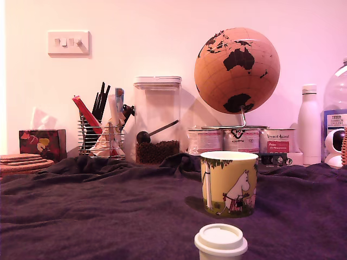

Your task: Pick up the coffee capsules on the table and drop them inside the coffee cup

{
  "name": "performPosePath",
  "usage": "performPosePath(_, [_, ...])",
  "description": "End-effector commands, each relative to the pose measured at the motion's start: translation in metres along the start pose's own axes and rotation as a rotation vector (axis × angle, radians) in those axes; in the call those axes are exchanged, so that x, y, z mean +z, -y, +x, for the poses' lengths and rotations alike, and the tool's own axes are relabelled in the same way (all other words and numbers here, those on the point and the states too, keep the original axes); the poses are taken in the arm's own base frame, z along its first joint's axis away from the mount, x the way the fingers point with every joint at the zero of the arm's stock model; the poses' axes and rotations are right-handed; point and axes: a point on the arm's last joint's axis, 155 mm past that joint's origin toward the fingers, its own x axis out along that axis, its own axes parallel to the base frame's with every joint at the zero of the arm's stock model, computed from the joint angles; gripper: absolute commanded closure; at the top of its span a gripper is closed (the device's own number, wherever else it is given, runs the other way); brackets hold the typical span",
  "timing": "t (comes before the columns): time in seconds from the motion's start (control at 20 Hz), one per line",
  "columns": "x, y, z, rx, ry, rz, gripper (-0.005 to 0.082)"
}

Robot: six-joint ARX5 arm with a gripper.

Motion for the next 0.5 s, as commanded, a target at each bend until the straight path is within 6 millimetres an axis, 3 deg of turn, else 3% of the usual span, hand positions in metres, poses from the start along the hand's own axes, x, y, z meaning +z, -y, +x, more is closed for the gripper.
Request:
performPosePath(0.0, [-0.009, 0.011, 0.003, -0.053, -0.029, -0.002, 0.0788])
performPosePath(0.25, [-0.029, 0.047, 0.002, -0.197, -0.110, 0.019, 0.0788])
performPosePath(0.45, [-0.044, 0.064, -0.001, -0.270, -0.163, 0.079, 0.0788])
